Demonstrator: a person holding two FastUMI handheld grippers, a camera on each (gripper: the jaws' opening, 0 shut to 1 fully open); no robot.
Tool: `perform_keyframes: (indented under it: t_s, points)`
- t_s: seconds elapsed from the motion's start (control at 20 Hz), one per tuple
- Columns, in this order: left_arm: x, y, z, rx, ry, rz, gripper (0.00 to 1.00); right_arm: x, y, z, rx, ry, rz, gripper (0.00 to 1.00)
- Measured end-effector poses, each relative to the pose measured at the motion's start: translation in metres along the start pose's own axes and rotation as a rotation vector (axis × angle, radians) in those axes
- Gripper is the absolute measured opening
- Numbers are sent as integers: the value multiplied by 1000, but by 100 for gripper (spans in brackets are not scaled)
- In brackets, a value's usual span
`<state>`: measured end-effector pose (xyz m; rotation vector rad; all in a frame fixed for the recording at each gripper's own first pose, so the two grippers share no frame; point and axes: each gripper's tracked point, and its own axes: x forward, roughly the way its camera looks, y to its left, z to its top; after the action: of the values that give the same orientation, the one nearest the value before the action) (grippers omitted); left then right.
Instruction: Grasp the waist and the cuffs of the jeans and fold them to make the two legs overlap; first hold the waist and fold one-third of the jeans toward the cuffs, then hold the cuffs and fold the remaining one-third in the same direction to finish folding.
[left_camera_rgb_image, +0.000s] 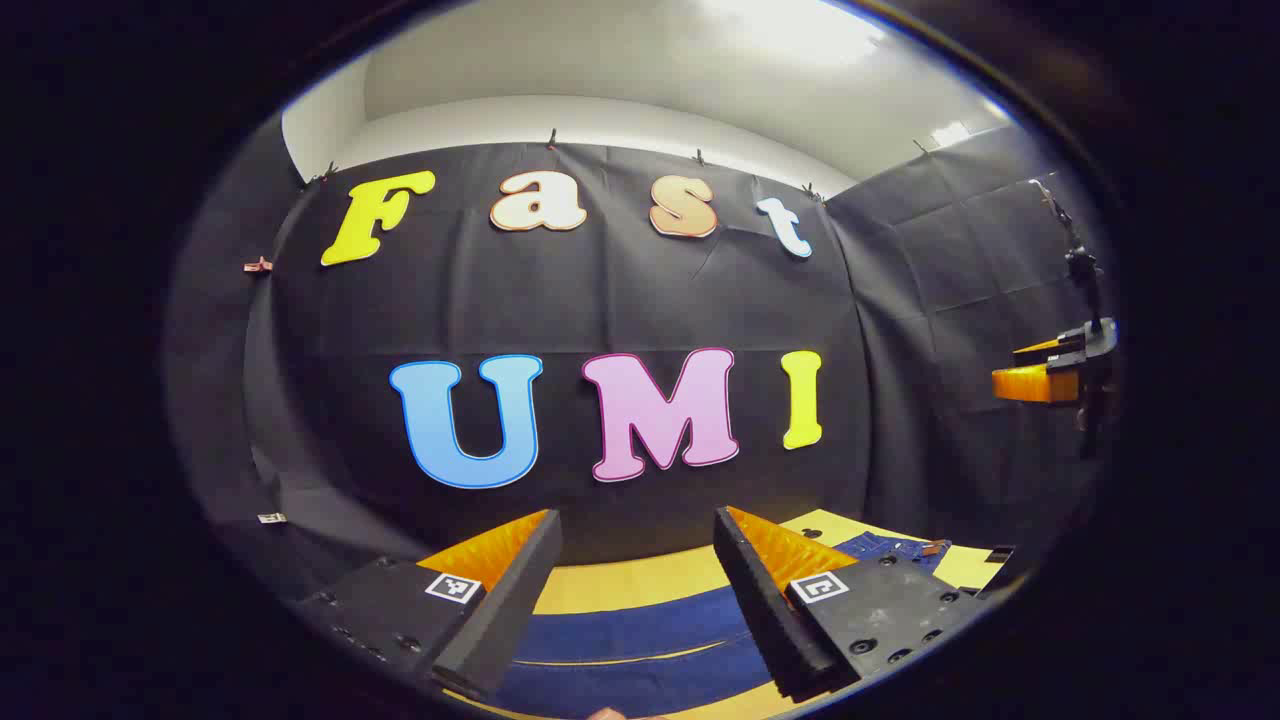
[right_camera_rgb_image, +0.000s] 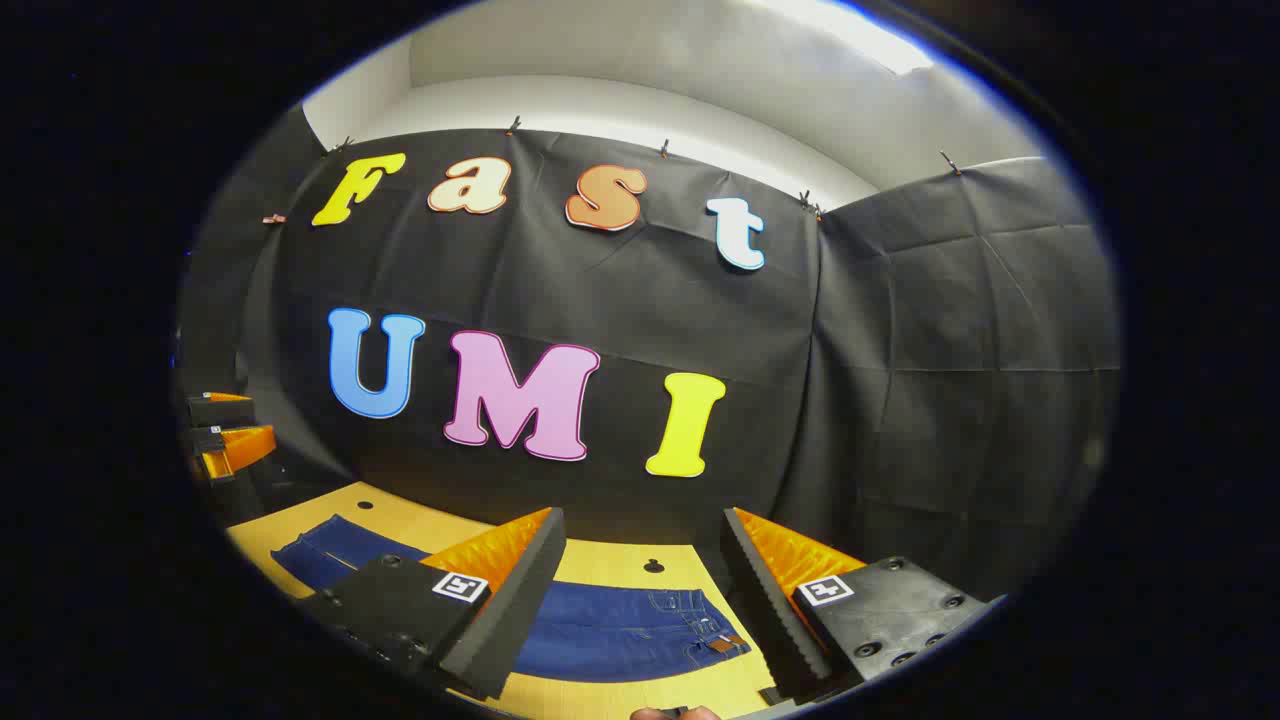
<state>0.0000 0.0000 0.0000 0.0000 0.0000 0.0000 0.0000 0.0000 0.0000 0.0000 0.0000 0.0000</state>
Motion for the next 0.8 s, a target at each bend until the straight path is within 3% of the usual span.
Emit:
perform_keyframes:
  t_s: [0.55, 0.8]
  points:
    - [-14, 66, -33, -3, 82, 90, 93, 32, 9, 14, -128, -52, 37, 96]
    - [-21, 84, -51, 7, 131, 117, 96, 39, 16, 1, -165, -20, 63, 96]
